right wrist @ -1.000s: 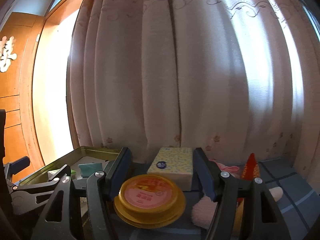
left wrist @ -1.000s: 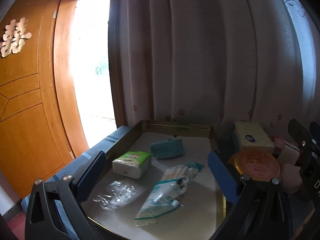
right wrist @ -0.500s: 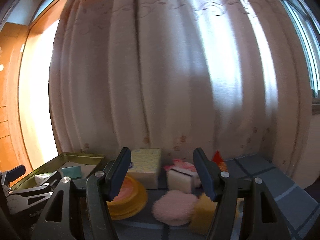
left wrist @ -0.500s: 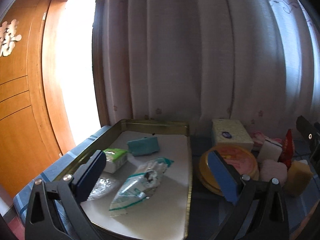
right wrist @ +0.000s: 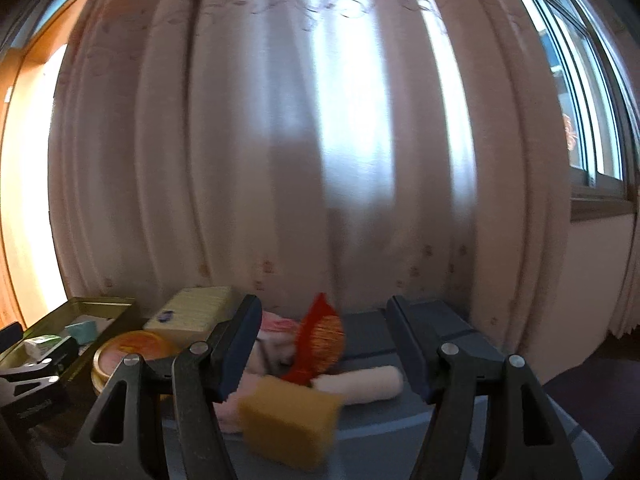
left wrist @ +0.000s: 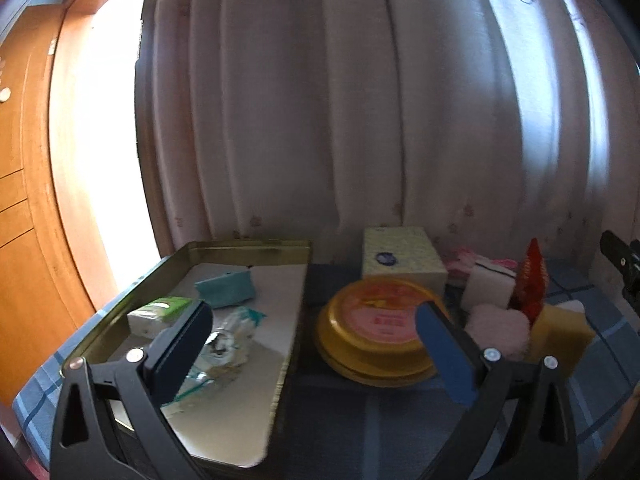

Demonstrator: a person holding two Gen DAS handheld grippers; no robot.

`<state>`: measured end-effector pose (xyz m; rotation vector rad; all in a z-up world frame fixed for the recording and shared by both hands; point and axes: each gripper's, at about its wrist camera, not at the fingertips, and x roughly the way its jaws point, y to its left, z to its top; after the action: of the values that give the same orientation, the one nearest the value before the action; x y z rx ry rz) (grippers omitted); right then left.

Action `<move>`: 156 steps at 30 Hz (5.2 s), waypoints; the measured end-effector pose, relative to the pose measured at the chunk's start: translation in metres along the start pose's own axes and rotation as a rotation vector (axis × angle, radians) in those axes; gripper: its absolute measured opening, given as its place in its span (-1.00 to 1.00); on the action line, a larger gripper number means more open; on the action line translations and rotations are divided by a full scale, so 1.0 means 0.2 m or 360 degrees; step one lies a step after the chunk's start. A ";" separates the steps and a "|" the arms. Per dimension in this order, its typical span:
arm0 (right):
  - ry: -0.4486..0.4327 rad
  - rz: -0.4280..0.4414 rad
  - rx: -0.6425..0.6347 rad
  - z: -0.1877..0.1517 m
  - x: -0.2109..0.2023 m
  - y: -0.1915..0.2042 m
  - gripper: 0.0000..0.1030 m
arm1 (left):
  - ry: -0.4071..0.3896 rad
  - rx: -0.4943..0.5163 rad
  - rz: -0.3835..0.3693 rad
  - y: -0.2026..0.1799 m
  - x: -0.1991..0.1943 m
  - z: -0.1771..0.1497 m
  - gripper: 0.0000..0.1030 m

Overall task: Organize soft objects
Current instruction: 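Move both open grippers back toward the remaining items, then grasp the yellow sponge with the right gripper while the left gripper grasps the pink puff, then carry the yellow sponge and pink puff into the gold tray and open both grippers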

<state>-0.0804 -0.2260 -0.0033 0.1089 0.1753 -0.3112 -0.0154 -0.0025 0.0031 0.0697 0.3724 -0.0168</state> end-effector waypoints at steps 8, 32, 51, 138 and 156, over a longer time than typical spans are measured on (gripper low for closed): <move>0.0156 0.0055 -0.0012 -0.02 0.01 -0.11 0.30 | 0.0046 0.0109 -0.0094 -0.17 0.00 -0.01 0.99; 0.0841 0.0761 -0.0208 -0.16 0.29 0.04 -0.13 | 0.0150 0.0211 -0.0119 -0.28 0.03 -0.03 0.99; 0.0151 0.0292 0.0352 -0.06 -0.01 -0.39 -0.15 | 0.0283 0.0706 -0.0281 -0.88 0.27 -0.02 0.58; 0.0042 0.0744 -0.0124 0.01 -0.12 0.81 -0.13 | 0.0185 -0.0267 -0.0430 0.45 0.08 0.09 -0.43; 0.0091 0.0880 -0.0104 0.10 0.16 1.20 -0.14 | 0.0263 -0.0409 -0.0085 0.89 0.32 0.20 -0.43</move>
<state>0.0281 -0.0107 0.0288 0.0976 0.2043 0.2489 0.0637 0.1725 0.0283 -0.1940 0.5385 -0.0158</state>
